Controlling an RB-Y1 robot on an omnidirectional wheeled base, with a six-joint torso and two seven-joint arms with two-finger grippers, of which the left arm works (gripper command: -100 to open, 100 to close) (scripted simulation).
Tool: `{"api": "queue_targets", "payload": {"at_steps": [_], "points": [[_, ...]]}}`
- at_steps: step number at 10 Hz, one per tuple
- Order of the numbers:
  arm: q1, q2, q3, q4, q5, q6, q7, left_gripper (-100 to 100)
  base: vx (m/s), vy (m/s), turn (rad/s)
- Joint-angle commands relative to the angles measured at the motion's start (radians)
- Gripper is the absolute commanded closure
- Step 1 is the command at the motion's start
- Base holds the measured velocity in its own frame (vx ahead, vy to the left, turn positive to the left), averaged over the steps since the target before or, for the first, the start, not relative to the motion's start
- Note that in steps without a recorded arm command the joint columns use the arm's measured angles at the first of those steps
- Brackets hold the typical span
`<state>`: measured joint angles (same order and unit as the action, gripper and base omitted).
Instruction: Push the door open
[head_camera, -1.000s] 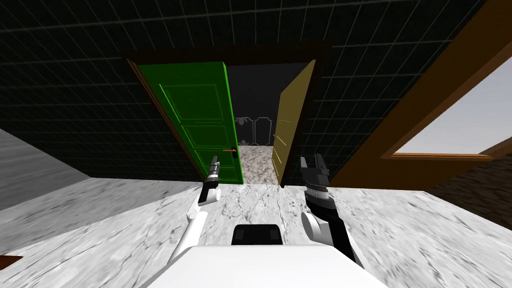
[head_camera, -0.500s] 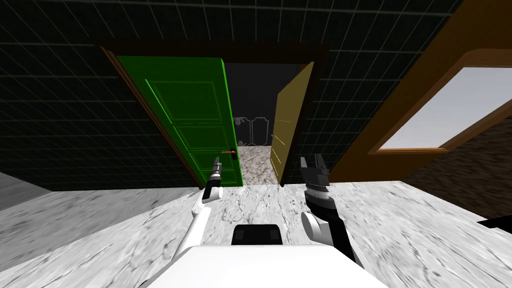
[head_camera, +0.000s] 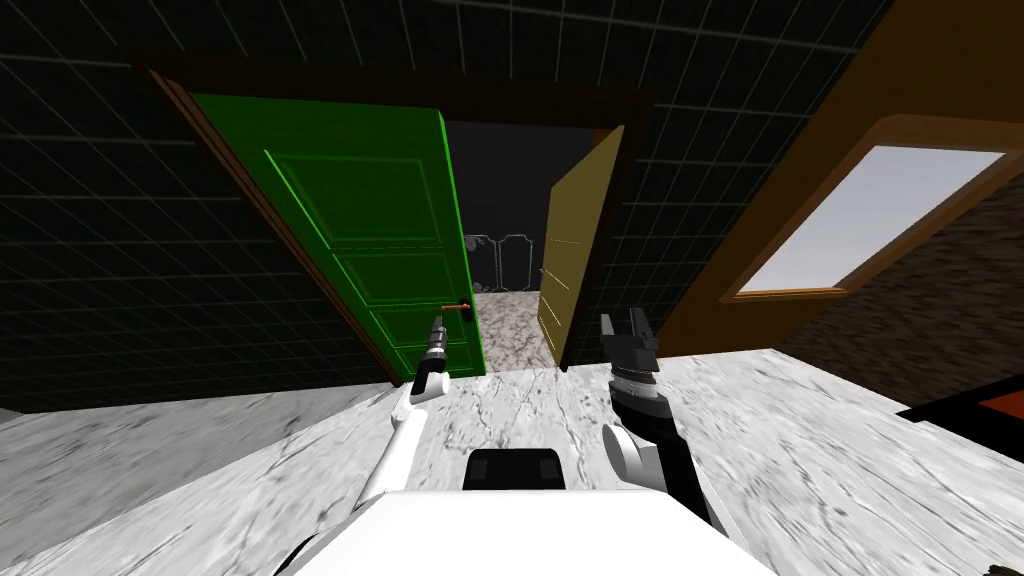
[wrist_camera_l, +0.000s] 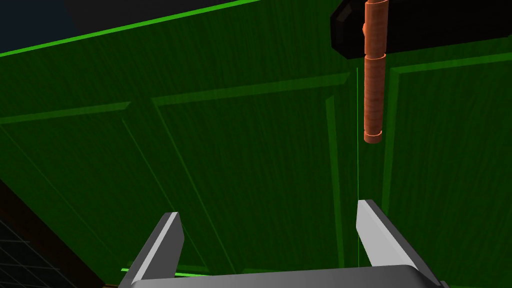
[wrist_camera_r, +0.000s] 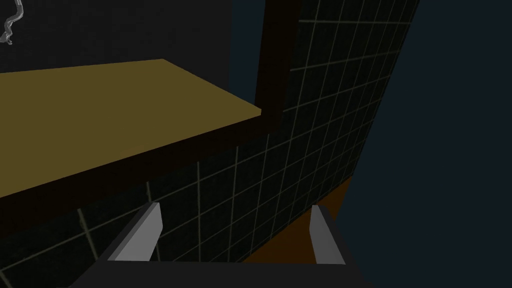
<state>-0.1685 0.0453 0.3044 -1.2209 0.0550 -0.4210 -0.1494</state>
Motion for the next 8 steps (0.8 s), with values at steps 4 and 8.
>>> {"api": "queue_targets", "payload": {"at_steps": [4,8], "points": [[-0.059,-0.021,0.023,0.102,-0.004,0.013,-0.012,-100,0.030,0.150,-0.113],[-0.102,-0.040,0.039,0.178,-0.006,0.024,-0.020,-100,0.018,0.115,-0.102]]}}
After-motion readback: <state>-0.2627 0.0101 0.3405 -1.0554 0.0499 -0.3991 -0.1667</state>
